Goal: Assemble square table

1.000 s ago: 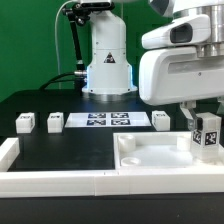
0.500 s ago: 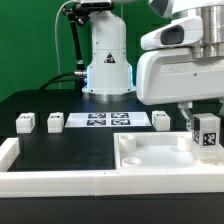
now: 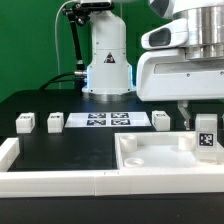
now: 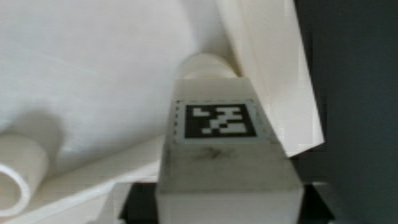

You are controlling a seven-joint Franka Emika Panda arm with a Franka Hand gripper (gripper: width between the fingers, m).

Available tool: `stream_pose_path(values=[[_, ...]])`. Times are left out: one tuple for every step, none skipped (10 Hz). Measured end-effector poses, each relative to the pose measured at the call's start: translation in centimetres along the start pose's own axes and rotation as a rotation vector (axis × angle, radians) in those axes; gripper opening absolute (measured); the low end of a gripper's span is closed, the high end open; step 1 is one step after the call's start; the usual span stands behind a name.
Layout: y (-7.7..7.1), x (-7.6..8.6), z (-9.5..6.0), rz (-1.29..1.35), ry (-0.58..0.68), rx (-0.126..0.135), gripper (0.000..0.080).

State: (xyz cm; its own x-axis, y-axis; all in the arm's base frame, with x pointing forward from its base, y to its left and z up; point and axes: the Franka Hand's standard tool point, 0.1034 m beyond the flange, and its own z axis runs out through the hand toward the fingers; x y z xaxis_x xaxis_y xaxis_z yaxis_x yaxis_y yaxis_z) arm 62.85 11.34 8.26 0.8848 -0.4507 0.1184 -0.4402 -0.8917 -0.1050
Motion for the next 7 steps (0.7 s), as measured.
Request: stream_pose_path(values=[[0.07, 0.01, 0.01, 0.071, 0.001, -0.002, 0.0291], [0.20, 0.02, 0.01, 0.193, 0.000, -0.008, 0.0291], [0.30, 0.02, 0.02, 0.284, 0.001, -0.014, 0.0291], [0.39, 0.02, 0.02, 0.360, -0.003, -0.016, 0.0291], [0.52, 0.05, 0.02, 0.427, -0.008, -0.017, 0.0291], [0.56, 0.05, 0.03, 0.448, -0.012, -0.014, 0.0291], [0.65, 0.03, 0.04, 0.524, -0.017, -0.012, 0.0291]])
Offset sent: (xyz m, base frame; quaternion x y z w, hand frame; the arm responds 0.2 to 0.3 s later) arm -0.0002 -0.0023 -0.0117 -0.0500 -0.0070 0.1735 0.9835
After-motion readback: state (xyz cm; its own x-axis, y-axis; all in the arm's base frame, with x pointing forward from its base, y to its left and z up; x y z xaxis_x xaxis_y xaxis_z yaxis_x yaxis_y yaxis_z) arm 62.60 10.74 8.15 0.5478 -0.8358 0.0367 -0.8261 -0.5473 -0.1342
